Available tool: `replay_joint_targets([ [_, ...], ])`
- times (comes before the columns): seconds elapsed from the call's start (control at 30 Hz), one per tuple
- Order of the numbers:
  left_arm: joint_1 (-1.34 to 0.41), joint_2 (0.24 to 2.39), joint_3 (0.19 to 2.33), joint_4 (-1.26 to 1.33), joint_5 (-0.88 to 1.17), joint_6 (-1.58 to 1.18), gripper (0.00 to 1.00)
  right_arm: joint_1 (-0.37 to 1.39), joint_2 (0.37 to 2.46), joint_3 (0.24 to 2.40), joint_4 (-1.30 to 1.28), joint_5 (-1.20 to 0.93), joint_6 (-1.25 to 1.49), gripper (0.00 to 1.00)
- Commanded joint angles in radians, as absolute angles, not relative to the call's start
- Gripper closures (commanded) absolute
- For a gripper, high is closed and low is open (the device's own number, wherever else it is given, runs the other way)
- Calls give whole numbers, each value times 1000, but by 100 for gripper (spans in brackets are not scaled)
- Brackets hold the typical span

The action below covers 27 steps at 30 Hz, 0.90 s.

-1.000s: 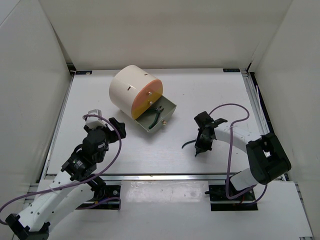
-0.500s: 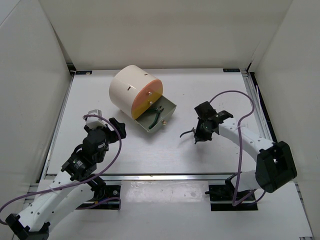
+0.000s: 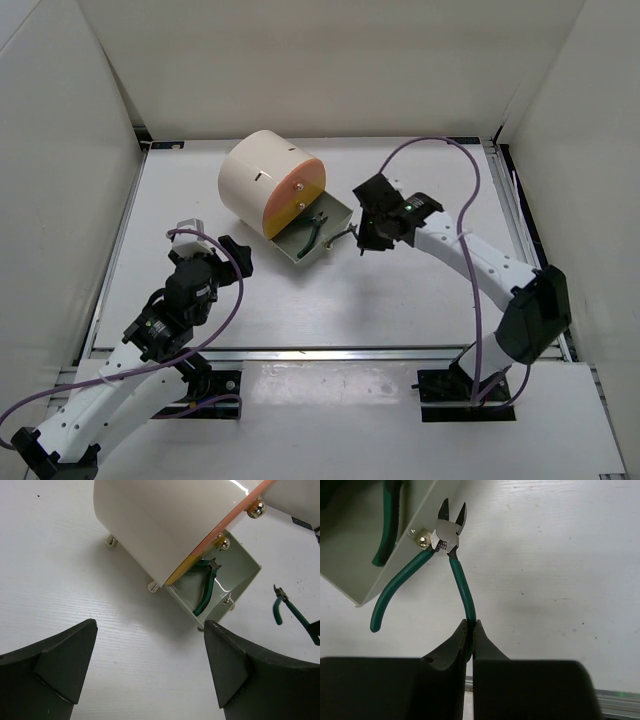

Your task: Sort the tools into containers

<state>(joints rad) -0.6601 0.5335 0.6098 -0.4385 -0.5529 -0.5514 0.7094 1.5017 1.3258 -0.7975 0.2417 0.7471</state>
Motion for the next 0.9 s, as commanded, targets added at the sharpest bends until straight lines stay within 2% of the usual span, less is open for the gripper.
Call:
replay_joint_targets([
  [0.0, -653, 534, 620, -426, -540, -558, 1, 742, 1583, 1439, -828, 319, 733, 100],
  [0.3, -653, 534, 629, -417, -540, -549, 1, 779, 1801, 1678, -865, 374, 718, 100],
  [0.87, -655, 531, 630, -414, -540, -540, 1, 793, 2025, 1893, -884, 338, 692, 100],
])
